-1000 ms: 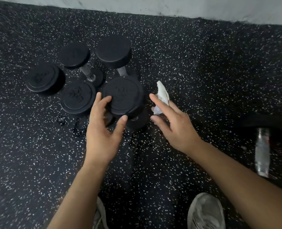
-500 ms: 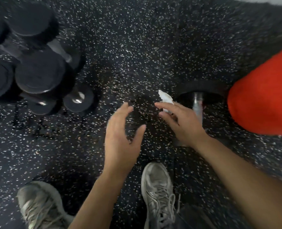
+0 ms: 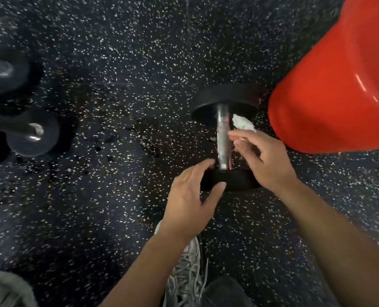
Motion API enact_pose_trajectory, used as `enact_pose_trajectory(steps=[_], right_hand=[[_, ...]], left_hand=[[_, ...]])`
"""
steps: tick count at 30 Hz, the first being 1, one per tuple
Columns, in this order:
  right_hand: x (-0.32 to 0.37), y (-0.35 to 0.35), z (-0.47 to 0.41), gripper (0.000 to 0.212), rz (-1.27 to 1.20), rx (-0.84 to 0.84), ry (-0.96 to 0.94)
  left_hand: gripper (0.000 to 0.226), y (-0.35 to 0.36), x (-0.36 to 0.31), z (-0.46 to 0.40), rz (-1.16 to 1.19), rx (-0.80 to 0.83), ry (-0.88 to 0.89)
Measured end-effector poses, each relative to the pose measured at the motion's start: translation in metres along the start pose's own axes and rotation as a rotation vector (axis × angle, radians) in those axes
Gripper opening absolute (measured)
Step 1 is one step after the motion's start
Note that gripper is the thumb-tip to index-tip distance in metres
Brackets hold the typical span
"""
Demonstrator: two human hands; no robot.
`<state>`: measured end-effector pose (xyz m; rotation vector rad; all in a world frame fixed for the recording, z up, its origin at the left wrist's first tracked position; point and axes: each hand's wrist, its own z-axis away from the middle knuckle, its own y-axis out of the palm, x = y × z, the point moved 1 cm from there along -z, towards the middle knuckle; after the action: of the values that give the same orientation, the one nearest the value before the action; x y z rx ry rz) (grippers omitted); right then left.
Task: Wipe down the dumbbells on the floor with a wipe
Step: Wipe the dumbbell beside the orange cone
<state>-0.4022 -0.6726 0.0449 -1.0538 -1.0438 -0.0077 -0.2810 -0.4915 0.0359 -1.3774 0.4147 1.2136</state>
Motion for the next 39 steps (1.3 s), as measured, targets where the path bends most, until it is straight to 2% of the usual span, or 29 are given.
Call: enact_pose_trajectory(steps=[4,9,12,21,24,26,33,36,39], right_hand=[[-0.014,-0.002,0.001,0.029,-0.021,-0.014,0.056],[-0.013,0.003,-0.007,0.045,-0.064,0.14,0.092],[-0.01,0.007,-0.013,0.036,-0.09,0.167,0.082],[0.001,0.04,-0.02,0.024,-0.271,0.1,0.078],[0.011,0.046,-0.031,0.022,-0.221,0.04,0.078],[0.021,0.049,-0.042,0.034,-0.177,0.018,0.053],[0.051,0.093,-0.072,0.027,0.143,-0.011,-0.276],[0.056,0.111,-0.074,0.036,0.266,0.044,-0.268],[0.059,0.117,-0.067,0.043,0.252,0.193,-0.368]], left_hand=[[0.049,-0.009,0.007,-0.001,-0.027,0.068,-0.045],[0.037,-0.023,0.022,-0.003,-0.063,0.055,-0.045],[0.036,-0.03,0.034,-0.004,-0.038,0.024,-0.063],[0.049,-0.061,0.051,0.002,0.011,-0.07,-0.149],[0.049,-0.067,0.036,0.004,0.038,-0.105,-0.102],[0.048,-0.068,0.029,0.004,0.042,-0.136,-0.068],[0.046,-0.068,0.033,0.007,0.01,-0.232,-0.08],[0.044,-0.076,0.044,0.011,0.047,-0.274,-0.103],[0.045,-0.084,0.054,0.017,0.069,-0.308,-0.126]])
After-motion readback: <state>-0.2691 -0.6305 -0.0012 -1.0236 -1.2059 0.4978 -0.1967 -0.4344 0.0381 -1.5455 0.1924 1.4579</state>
